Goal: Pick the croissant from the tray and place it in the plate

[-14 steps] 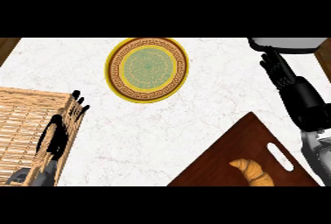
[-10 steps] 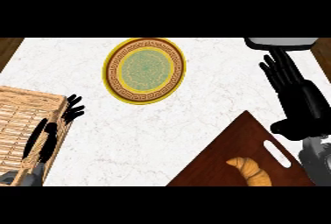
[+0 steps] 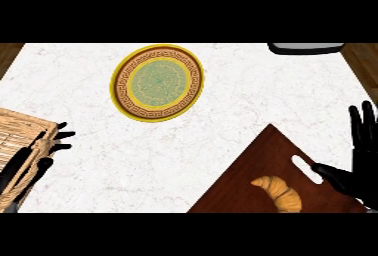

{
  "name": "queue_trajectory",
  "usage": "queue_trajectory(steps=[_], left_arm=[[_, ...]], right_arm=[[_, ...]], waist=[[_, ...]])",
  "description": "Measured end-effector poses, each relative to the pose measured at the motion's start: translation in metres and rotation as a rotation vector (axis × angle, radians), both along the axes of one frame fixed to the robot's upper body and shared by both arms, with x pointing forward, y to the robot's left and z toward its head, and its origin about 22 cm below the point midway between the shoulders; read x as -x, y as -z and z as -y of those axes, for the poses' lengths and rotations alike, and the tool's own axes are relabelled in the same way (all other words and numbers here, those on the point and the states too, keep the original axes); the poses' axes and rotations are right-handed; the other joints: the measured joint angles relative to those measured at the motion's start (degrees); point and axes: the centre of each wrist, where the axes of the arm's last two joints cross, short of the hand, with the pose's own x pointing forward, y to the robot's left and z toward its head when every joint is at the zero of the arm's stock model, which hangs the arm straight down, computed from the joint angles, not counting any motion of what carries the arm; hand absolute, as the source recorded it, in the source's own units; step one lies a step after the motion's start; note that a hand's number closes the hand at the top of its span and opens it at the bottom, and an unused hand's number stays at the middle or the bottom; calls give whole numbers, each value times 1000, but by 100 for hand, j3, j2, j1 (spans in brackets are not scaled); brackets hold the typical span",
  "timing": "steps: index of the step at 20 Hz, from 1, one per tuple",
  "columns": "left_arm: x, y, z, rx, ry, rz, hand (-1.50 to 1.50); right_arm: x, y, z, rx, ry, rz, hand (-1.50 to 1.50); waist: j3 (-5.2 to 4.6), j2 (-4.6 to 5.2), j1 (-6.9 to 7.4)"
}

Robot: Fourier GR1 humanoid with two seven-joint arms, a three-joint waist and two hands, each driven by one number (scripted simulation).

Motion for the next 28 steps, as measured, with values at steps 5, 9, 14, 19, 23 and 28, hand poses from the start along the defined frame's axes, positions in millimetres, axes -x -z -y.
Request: queue_trajectory(steps=[5, 9, 14, 19, 23, 28], left_arm=[[8, -2, 2, -24, -13, 26, 0], [10, -4, 8, -31, -8, 49, 0], [11, -4, 10, -33, -21, 58, 0], [15, -3, 14, -33, -14, 68, 0], [5, -5, 19, -33, -4, 82, 0], [5, -2, 21, -37, -4, 75, 0]], right_arm=[[63, -1, 3, -41, 56, 60, -150], [100, -3, 17, 50, -31, 15, -150], [124, -21, 35, 287, -152, -125, -150], [128, -39, 49, 459, -223, -267, -150], [116, -47, 54, 545, -275, -378, -150], [97, -50, 55, 624, -366, -483, -150]], waist=[[-2, 31, 26], [-3, 57, 73], [-13, 85, 134], [-12, 115, 236], [-12, 139, 289], [-7, 144, 340]])
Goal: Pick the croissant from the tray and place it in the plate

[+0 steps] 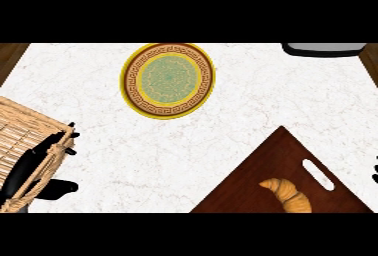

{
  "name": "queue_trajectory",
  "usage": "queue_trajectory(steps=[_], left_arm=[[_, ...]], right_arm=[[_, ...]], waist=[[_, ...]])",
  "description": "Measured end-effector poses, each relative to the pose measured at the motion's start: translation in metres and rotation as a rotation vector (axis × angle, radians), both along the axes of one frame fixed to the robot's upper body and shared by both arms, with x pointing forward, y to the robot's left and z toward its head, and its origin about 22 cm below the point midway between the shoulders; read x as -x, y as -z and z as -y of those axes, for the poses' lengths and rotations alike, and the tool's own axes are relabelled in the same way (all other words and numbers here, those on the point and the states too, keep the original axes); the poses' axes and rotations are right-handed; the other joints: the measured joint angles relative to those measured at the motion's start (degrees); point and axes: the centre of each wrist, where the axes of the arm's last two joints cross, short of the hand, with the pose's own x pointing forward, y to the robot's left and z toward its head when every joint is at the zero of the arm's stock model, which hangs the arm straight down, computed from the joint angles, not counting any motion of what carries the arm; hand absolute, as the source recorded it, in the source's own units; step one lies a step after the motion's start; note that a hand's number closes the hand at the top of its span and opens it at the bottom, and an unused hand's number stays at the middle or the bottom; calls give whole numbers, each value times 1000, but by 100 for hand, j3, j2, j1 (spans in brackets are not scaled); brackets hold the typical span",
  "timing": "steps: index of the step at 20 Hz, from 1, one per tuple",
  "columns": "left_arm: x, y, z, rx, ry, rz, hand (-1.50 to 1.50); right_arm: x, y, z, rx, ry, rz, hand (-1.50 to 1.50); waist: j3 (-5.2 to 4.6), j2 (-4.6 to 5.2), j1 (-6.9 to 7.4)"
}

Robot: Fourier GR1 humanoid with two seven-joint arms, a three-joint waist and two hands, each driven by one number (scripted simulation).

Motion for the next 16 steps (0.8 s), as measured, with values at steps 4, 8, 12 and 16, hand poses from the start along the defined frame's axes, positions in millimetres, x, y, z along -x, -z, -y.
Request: queue_trajectory(steps=[4, 8, 12, 16], left_arm=[[-5, 0, 3, -5, 6, 5, 0], [-3, -1, 4, -6, 8, 12, 0], [-1, -1, 5, -5, 8, 16, 0], [-2, 0, 3, -5, 1, 16, 0]], right_arm=[[-12, -2, -3, 66, -72, -77, -150], [-21, 8, -3, 159, -145, -147, -150], [-32, 19, -4, 209, -199, -178, -150], [-42, 33, -7, 218, -239, -199, -150]], waist=[[2, -1, -6], [8, -8, 1], [6, -8, -11], [6, -9, -33]])
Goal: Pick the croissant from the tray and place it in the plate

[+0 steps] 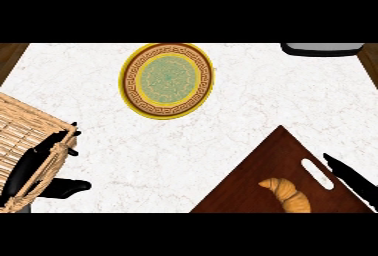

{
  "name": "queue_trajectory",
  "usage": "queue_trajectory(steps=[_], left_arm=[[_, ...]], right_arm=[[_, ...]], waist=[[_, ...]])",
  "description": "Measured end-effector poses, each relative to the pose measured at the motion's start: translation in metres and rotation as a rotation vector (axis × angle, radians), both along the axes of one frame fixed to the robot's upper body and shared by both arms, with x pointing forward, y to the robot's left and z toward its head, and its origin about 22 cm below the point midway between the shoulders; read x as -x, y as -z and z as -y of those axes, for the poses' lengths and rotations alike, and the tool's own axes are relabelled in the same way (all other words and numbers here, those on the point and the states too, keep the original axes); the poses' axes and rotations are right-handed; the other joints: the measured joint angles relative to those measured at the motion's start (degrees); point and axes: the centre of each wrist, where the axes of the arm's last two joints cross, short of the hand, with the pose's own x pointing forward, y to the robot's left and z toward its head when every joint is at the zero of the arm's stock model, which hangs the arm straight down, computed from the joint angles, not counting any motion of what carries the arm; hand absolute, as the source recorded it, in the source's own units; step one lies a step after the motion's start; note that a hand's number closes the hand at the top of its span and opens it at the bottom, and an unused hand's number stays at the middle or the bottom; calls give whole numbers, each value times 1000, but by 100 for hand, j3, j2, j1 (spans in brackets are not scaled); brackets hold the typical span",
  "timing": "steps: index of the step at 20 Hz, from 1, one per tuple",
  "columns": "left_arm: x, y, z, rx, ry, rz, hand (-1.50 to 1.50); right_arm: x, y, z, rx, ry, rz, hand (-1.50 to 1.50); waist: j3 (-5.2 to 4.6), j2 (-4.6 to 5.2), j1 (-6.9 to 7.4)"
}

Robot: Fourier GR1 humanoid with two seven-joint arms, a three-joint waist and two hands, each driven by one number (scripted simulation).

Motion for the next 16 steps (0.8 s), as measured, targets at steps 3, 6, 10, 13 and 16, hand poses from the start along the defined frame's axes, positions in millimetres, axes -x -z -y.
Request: queue_trajectory(steps=[3, 6, 10, 13, 16], left_arm=[[3, -1, -2, -4, -3, 5, 0], [6, 0, -1, -3, -3, 11, 0], [3, 2, 0, -10, -1, 14, 0], [2, 2, 0, -6, 0, 24, 0], [4, -1, -2, -5, -2, 30, 0]], right_arm=[[-8, 11, -2, 0, -29, -13, -150], [-11, 20, -9, -4, -57, -31, -150], [-16, 34, -17, 4, -82, -55, -150], [-21, 44, -22, 21, -93, -70, -150], [-22, 51, -25, 21, -90, -74, -150]], waist=[[-1, -1, 2], [7, -9, -6], [23, -23, -12], [21, -20, -14], [10, -13, -20]])
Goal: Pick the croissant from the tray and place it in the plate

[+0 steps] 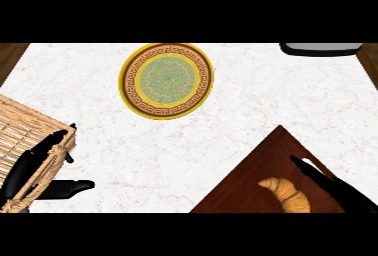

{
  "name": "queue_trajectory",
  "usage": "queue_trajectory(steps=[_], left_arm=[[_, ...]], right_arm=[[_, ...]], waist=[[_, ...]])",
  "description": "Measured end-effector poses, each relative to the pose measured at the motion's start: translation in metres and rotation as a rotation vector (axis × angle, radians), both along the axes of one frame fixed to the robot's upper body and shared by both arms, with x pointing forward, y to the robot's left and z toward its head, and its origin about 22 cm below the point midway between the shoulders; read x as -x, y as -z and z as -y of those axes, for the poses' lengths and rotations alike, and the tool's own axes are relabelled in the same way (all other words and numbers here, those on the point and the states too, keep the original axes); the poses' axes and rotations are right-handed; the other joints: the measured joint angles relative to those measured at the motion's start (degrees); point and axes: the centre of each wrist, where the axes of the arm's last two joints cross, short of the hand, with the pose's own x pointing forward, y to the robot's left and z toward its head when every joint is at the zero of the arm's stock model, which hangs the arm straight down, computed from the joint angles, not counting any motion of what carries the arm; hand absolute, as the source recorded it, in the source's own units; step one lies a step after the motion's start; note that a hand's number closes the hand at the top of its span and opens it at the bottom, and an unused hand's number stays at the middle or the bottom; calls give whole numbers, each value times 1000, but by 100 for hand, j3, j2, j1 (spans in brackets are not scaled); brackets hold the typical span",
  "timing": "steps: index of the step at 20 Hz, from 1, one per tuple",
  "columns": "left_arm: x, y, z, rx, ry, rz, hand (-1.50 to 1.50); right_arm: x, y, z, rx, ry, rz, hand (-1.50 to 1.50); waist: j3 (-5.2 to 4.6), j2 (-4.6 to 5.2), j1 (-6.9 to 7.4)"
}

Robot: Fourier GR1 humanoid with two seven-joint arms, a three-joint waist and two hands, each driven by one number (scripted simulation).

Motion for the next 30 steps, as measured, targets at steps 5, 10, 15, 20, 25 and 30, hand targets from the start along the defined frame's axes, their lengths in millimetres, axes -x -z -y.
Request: queue_trajectory(steps=[5, 10, 15, 20, 25, 30], left_arm=[[0, 3, 1, -5, -2, 5, 0], [-1, 1, 0, -3, -3, 5, 0], [-1, 2, -4, -14, -20, 29, 0], [-7, -2, 1, -17, 6, 47, 0], [-12, -6, 5, -9, 44, 59, 0], [-7, -5, 1, -3, 35, 56, 0]], right_arm=[[-1, 13, -7, -8, -5, -5, -150], [-7, 28, -12, -41, 0, 34, 150], [-6, 31, -12, -48, -1, 81, 150], [-48, 14, 1, 224, 141, 111, 150], [-97, -7, 5, 541, 330, 131, 150], [-134, -23, -13, 712, 458, 245, 150]], waist=[[5, -4, -8], [-9, -16, -10], [2, -31, -7], [-7, 18, 143], [-12, 59, 290], [-1, 35, 213]])
